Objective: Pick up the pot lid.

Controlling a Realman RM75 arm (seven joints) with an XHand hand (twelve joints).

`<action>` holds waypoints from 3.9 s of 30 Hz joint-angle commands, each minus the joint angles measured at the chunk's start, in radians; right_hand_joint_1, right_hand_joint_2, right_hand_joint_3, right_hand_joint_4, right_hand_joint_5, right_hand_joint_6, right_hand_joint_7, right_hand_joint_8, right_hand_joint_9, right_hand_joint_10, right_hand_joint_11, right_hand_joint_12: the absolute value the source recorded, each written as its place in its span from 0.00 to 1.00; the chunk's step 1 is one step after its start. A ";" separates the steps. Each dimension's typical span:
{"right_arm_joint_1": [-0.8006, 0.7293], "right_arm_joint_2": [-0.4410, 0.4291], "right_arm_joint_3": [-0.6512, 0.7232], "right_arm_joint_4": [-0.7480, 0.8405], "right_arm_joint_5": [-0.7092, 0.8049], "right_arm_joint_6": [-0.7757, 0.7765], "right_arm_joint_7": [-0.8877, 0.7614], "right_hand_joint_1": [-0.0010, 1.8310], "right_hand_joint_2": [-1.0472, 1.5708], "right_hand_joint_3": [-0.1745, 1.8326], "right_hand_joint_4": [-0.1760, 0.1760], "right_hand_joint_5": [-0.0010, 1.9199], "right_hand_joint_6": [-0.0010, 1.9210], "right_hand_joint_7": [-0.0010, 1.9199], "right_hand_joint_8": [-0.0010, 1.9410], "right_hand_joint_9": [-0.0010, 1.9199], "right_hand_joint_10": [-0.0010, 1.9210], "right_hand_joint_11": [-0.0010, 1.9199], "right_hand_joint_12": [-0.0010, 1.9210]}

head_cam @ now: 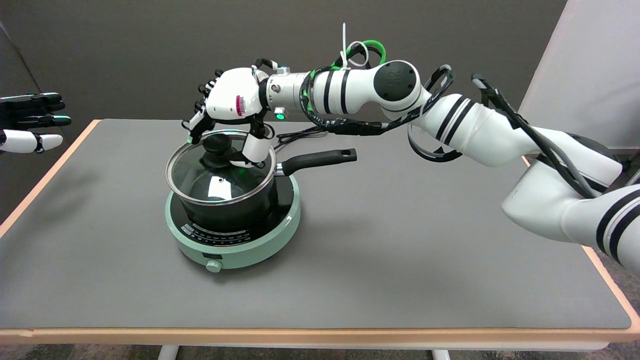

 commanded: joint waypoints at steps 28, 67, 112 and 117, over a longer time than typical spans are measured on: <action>-0.004 -0.006 0.000 -0.005 0.020 -0.014 0.000 0.46 0.66 0.51 1.00 0.32 0.25 0.43 0.21 0.40 0.30 0.24 0.32; -0.012 -0.022 0.000 0.011 0.027 -0.016 0.000 0.65 0.80 0.23 0.53 0.40 0.72 0.49 0.57 0.44 0.48 0.27 0.39; 0.128 -0.036 0.003 0.011 0.053 -0.013 -0.007 0.65 0.76 0.33 0.44 0.39 0.72 0.50 0.62 0.47 0.65 0.33 0.49; 0.143 -0.018 0.008 0.007 0.044 -0.034 -0.008 0.65 0.76 0.35 0.44 0.40 0.72 0.51 0.62 0.47 0.66 0.30 0.44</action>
